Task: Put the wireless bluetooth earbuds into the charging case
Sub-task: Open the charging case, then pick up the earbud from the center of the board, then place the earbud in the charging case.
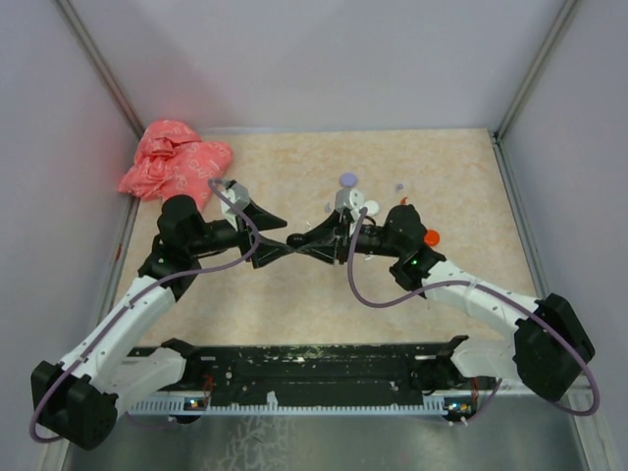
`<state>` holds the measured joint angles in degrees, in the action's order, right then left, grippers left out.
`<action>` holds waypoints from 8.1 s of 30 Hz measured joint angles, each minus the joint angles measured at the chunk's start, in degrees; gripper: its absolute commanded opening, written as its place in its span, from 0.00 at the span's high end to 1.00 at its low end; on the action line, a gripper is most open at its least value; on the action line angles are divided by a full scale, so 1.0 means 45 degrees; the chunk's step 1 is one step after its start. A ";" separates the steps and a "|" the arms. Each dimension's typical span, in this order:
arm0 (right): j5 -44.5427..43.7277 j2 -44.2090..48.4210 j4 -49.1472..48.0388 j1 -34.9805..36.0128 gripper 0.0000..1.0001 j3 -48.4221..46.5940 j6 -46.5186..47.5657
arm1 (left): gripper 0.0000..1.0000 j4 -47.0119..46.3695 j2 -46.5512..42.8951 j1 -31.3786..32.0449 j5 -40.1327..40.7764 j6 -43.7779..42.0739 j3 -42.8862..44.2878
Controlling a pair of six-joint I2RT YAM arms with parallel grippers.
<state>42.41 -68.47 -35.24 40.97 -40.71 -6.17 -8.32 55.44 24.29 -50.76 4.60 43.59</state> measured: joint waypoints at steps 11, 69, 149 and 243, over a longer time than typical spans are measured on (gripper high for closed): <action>0.0889 -0.0578 -0.0505 -0.0005 1.00 -0.0248 -0.0962 | 0.34 -0.0923 0.0005 0.0000 -0.0248 0.0656 0.0000; -0.3026 0.1127 -0.1001 -0.0335 1.00 0.3167 0.1010 | 0.22 0.6280 0.1151 -0.0291 0.9258 0.2093 0.1083; -0.3419 0.1234 -0.2419 -0.0651 1.00 0.4313 0.1943 | 0.80 0.8427 0.8417 -0.1622 0.9685 0.1025 0.5119; -0.5124 -0.1821 -1.0040 0.0787 1.00 0.3585 0.3478 | 0.81 -0.8922 0.1209 0.2662 0.7286 1.1803 -0.2749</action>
<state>19.35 -76.66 -80.42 44.51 -24.58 9.47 -48.47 60.88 36.27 -17.98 57.71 31.22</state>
